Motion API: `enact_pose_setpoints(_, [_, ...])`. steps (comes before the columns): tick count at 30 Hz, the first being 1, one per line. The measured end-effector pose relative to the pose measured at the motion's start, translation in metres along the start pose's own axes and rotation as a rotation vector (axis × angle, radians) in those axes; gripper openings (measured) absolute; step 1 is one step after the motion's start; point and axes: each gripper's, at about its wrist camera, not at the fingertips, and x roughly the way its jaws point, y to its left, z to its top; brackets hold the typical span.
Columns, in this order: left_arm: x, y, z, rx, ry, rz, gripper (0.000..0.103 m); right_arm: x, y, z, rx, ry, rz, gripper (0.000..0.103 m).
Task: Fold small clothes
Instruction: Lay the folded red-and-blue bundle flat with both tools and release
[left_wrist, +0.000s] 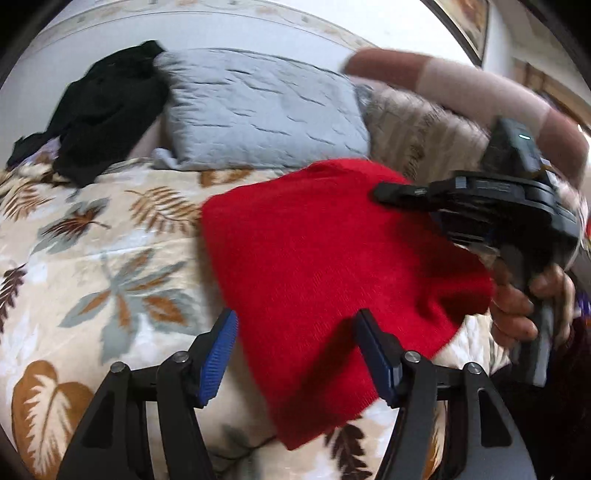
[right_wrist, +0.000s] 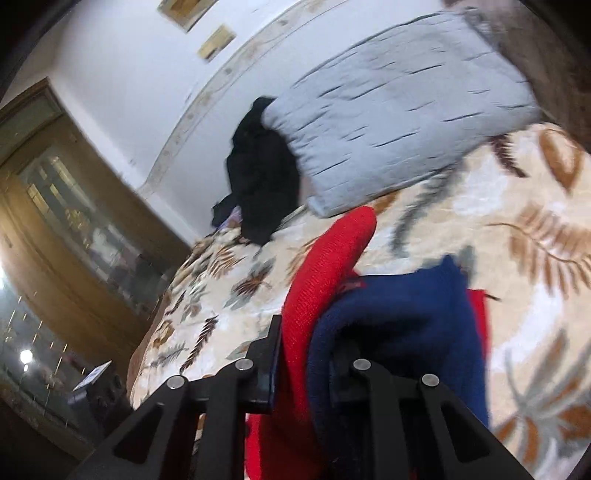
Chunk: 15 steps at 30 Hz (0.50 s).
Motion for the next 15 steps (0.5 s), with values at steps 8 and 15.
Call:
enact_pose_setpoints(8, [0.028,-0.001,-0.007,-0.008,0.148,0.020,0.070,0.030,-0.100,-0.016,0.354,0.207,-0.119,0.026])
enact_pose_setpoints(15, [0.007,0.013,0.002,-0.055,0.059,0.110,0.075,0.005,-0.036,0.016,0.041,0.009,-0.190,0.028])
